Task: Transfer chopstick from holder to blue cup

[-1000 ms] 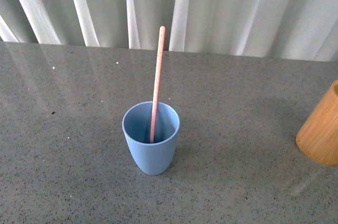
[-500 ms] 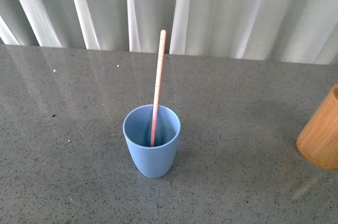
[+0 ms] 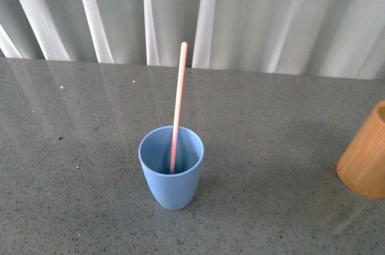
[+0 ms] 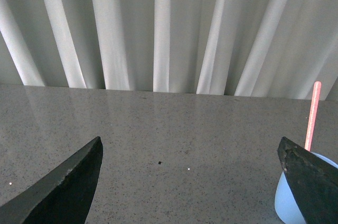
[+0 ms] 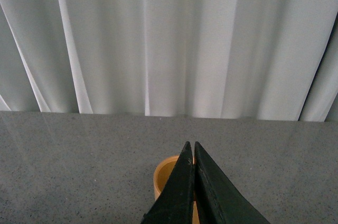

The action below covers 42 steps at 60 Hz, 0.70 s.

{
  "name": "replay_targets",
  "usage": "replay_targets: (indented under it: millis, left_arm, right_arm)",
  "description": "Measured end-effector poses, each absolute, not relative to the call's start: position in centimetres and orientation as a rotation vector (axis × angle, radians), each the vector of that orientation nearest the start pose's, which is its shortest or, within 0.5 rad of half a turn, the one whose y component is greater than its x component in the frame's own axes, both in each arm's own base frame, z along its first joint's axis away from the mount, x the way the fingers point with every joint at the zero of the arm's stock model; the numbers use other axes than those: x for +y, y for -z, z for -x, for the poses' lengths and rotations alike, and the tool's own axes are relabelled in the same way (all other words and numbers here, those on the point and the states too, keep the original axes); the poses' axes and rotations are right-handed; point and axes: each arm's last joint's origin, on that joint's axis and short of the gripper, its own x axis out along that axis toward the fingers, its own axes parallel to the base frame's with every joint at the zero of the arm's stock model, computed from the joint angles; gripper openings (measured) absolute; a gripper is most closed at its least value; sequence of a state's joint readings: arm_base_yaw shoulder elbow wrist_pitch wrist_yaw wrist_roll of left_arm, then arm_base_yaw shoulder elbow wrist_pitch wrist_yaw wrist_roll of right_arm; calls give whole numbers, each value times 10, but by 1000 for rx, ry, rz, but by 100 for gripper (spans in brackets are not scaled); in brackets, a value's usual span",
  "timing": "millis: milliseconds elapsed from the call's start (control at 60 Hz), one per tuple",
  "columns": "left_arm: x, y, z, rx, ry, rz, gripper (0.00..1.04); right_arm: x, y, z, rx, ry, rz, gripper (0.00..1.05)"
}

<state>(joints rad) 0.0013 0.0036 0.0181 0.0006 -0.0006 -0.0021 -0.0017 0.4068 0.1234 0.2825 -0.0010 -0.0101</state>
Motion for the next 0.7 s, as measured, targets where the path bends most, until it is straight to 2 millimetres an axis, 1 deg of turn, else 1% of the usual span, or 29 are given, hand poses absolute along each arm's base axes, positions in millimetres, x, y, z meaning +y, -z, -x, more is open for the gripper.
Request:
replay_targets:
  millis: [233,633,700]
  left_arm:
    - [0,-169,-97,-15,-2,2,98]
    - [0,-169,-97,-15,-2,2,98]
    - [0,-169,-97,-15,-2,2,98]
  right_arm:
    - [0,-186,-119,2,1,10,1]
    - [0,-174,-110,-12,1,10,1]
    - [0,-174,-109,-26,1,10,1]
